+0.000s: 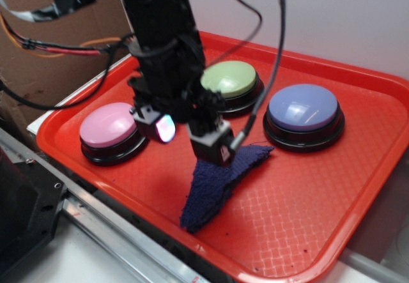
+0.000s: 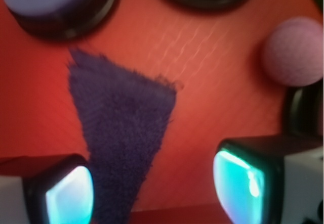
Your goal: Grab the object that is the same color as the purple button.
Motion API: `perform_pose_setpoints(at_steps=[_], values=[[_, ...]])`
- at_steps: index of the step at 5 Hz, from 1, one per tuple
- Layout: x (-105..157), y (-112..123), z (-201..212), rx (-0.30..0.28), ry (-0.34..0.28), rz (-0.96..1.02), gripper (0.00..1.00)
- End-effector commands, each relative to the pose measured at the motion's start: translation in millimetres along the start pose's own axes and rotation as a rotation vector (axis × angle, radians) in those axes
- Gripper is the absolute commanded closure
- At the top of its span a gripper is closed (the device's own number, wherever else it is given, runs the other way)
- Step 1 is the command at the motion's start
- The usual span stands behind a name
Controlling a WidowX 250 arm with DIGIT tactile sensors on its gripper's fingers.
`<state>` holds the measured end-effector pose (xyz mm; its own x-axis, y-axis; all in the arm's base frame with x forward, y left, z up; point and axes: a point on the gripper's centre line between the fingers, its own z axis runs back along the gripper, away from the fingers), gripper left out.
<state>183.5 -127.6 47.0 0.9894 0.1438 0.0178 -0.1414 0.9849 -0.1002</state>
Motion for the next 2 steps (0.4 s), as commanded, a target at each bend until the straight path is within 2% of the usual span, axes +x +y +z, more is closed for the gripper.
perform_pose_setpoints(at_steps=[1,2], values=[[-5.2,-23.0,-16.8,-0.042,-0.029,-0.015,0.00],[-7.1,-24.6,-25.2,-0.032,-0.015,0.003,0.00]])
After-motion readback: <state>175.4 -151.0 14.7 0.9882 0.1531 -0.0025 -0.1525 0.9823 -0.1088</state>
